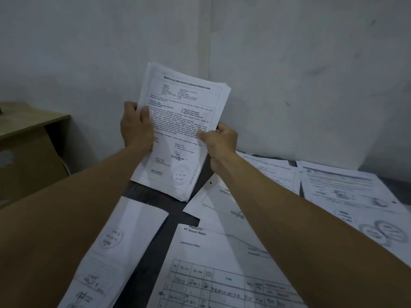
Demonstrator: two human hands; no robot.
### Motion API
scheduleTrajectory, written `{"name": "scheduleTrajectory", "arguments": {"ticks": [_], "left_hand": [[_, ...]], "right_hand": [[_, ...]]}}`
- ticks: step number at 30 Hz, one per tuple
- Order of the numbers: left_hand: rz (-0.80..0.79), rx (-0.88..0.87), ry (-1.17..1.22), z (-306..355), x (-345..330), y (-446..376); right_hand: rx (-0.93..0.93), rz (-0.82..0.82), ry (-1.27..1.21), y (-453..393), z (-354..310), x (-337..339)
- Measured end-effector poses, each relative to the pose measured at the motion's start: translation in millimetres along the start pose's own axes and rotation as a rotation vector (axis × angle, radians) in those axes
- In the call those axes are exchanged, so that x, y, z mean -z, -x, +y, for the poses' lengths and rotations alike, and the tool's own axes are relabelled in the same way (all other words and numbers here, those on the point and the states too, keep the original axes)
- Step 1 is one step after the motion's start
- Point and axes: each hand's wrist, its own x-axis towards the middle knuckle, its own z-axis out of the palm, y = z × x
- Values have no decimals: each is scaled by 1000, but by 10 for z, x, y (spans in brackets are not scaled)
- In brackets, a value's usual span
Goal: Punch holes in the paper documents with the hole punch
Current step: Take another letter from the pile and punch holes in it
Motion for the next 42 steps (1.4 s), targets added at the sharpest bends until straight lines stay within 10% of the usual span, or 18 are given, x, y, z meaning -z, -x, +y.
{"name": "scheduleTrajectory", "arguments": {"ticks": [15, 42], "left_hand": [[-5, -59, 345, 1809, 236, 352], [-653, -71, 716, 4022, -800, 3091]], "right_hand": [[168, 0, 14, 730, -1590, 877], [325, 465, 301, 2205, -2615, 4201]]}}
